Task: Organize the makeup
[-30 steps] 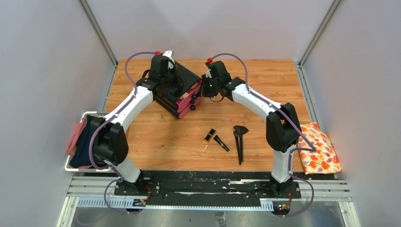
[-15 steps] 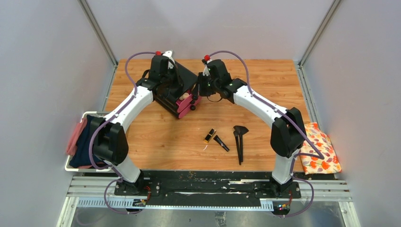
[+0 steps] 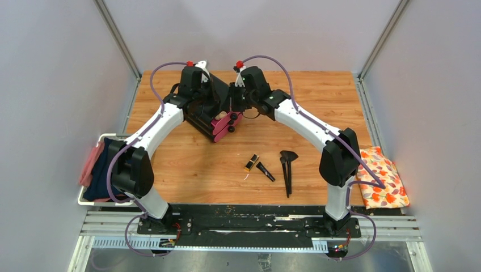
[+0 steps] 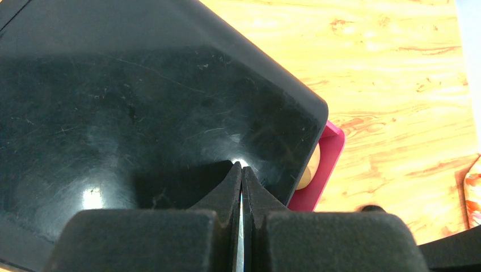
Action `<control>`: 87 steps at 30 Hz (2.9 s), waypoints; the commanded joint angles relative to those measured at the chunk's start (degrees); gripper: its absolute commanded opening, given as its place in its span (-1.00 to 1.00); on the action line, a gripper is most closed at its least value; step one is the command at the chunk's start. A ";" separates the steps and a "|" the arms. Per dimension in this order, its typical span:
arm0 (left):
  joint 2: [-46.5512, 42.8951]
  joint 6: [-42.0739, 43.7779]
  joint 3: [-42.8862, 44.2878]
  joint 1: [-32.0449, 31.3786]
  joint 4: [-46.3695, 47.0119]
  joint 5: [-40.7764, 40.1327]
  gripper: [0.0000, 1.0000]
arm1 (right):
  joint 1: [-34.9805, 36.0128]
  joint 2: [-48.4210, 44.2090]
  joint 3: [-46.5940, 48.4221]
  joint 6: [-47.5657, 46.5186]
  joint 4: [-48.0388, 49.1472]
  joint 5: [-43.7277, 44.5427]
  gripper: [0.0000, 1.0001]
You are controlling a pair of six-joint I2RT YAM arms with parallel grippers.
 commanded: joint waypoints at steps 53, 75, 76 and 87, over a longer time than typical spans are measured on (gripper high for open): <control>0.67 1.00 -1.86 0.43 -4.55 -0.04 -1.00 | 4.01 -4.50 -0.35 -4.66 -8.26 15.92 -1.00; 0.87 1.05 -1.78 0.44 -4.87 -0.03 -1.00 | 2.14 0.75 -3.58 -6.04 -5.98 20.23 -1.00; 0.85 1.03 -1.75 0.44 -4.83 -0.03 -1.00 | 2.14 1.65 -2.54 -6.16 -6.05 20.02 -1.00; 1.08 1.42 -2.04 0.44 -4.89 -0.17 -1.00 | 2.04 6.25 2.16 -5.07 -4.17 18.27 -1.00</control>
